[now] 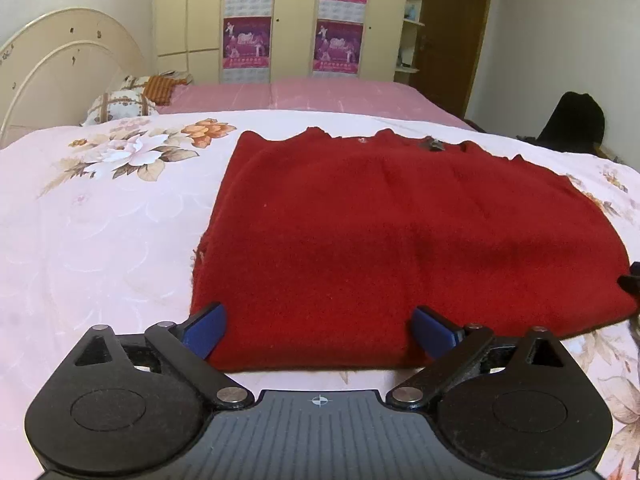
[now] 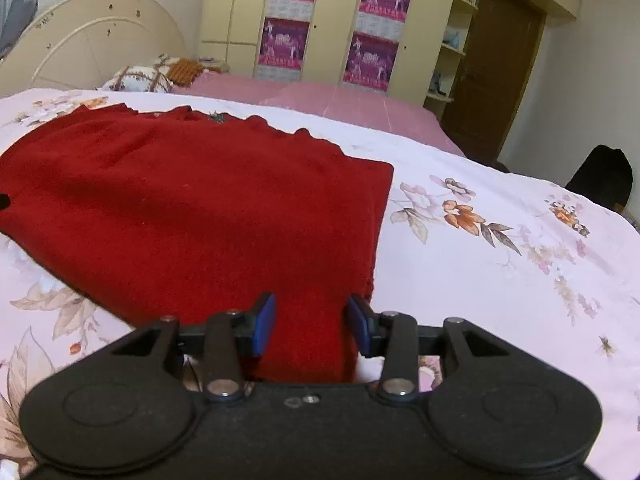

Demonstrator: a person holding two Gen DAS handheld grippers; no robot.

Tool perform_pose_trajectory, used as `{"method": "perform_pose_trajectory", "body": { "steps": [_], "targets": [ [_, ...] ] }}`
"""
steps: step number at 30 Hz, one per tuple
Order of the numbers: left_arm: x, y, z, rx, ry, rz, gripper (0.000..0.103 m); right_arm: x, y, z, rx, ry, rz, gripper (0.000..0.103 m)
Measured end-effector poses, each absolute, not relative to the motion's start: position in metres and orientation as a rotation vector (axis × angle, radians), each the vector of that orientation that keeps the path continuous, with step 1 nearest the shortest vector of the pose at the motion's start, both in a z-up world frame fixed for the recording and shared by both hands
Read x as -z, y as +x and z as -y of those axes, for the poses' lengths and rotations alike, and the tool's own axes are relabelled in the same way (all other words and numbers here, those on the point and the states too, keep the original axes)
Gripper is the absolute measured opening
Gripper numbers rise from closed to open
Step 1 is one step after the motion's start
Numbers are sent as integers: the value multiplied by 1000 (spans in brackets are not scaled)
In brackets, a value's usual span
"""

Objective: Fold small clothes

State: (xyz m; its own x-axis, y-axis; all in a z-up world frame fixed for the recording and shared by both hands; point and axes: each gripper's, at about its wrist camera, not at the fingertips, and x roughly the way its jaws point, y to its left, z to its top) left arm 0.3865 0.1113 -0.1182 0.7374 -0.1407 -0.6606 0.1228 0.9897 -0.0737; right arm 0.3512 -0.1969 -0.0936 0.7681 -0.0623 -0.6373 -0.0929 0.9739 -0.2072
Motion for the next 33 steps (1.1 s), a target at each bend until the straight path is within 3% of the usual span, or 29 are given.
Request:
{"method": "perform_pose_trajectory", "body": {
  "steps": [12, 18, 21, 24, 25, 26, 29, 33],
  "targets": [
    [119, 378, -106, 149, 32, -740, 98, 94, 341, 203, 2, -240, -719, 43],
    [110, 375, -108, 149, 27, -760, 98, 95, 344, 217, 1, -150, -732, 50],
    [93, 355, -119, 147, -20, -727, 98, 76, 334, 221, -29, -82, -722, 40],
    [91, 339, -139, 173, -224, -731, 98, 58, 314, 220, -77, -18, -659, 30],
    [96, 336, -146, 179, -317, -738, 89, 54, 311, 220, -95, 8, -646, 19],
    [103, 336, -153, 178, -434, -751, 73, 50, 310, 218, -108, 34, -642, 16],
    [140, 334, -174, 175, -836, -762, 69, 41, 313, 202, -138, 60, -623, 16],
    [156, 338, -186, 171, -988, -663, 69, 36, 320, 177, -206, 31, -611, 18]
  ]
}}
